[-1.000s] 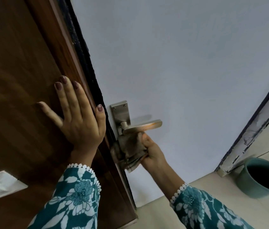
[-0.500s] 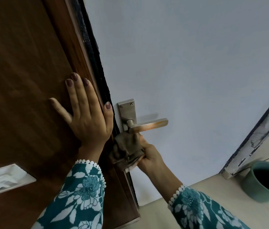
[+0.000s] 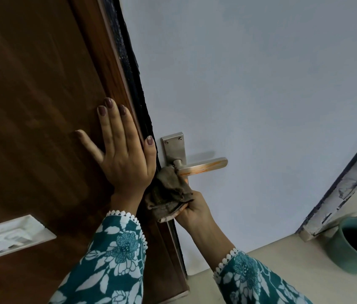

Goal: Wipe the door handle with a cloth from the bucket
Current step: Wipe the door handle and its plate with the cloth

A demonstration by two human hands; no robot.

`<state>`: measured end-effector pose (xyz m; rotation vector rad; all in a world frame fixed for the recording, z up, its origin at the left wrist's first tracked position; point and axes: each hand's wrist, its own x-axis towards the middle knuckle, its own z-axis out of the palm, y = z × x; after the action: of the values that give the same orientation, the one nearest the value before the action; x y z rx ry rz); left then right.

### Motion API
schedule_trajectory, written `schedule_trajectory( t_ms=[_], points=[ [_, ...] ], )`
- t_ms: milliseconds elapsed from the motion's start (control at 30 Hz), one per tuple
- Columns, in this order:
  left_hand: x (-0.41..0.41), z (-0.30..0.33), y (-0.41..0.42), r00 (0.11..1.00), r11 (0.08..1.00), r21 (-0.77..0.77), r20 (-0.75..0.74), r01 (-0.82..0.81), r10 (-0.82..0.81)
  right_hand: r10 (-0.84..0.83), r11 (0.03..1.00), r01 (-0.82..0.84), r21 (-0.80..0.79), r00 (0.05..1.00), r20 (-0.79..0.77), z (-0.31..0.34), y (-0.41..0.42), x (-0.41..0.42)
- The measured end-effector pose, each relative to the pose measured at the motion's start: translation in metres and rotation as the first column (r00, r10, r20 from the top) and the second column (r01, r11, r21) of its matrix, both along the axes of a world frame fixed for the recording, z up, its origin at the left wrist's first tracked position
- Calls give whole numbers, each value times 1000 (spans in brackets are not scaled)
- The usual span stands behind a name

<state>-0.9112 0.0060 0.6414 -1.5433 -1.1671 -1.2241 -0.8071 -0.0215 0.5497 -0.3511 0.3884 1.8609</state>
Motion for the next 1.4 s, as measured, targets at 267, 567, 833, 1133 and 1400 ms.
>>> schedule_trajectory(
  t_ms=[267, 567, 833, 1133, 1400],
  points=[
    [-2, -1, 1, 1000, 1000, 11, 0, 8, -8, 4, 999, -6, 51, 999, 37, -3, -8, 7],
    [-1, -1, 1, 1000, 1000, 4, 11, 7, -7, -461, 833, 420, 361, 166, 872, 30, -49, 104],
    [-1, 0, 1, 1000, 1000, 14, 12, 23, -23, -720, 515, -667, 539, -678, -151, 21, -2, 54],
    [-3, -2, 3, 1000, 1000, 27, 10, 10, -11, -803, 563, -754, 339, -596, 8, 35, -2, 55],
    [-3, -3, 4, 1000, 999, 36, 16, 15, -15, -648, 646, -695, 316, -718, -255, 13, 15, 63]
  ],
)
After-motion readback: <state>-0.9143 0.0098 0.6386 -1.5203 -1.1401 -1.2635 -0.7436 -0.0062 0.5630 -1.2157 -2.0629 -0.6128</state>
